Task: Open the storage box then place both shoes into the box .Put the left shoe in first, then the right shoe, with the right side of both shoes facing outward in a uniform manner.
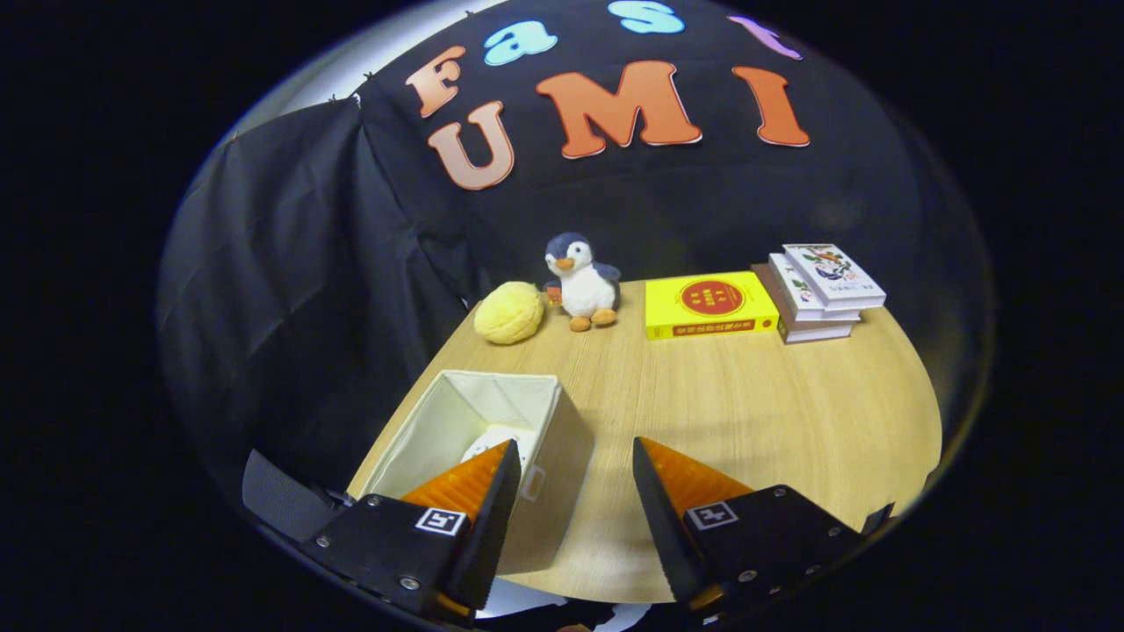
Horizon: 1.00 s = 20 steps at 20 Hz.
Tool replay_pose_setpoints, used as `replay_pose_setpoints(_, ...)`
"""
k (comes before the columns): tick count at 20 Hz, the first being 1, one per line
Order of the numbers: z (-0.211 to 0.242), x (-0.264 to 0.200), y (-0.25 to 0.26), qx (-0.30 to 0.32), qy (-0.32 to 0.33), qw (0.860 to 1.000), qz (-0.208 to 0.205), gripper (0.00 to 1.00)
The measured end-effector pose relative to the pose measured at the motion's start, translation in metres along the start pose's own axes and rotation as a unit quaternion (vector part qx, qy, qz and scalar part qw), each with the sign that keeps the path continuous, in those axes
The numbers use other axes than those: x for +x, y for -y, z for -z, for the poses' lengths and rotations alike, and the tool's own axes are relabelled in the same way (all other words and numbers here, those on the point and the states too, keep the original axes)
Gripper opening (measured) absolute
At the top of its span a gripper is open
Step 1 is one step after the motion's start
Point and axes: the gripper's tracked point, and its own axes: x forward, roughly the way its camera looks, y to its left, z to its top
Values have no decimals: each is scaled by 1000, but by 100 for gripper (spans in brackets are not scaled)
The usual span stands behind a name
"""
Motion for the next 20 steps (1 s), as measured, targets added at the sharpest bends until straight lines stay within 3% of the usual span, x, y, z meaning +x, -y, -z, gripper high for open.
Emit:
replay_pose_setpoints(5,-50,-35,42,-1,83,996,14,76)
replay_pose_setpoints(10,-98,-73,82,-33,183,982,36,78)
replay_pose_setpoints(16,-150,-122,96,-84,316,944,41,94)
replay_pose_setpoints(20,-170,-145,92,-131,377,915,49,96)
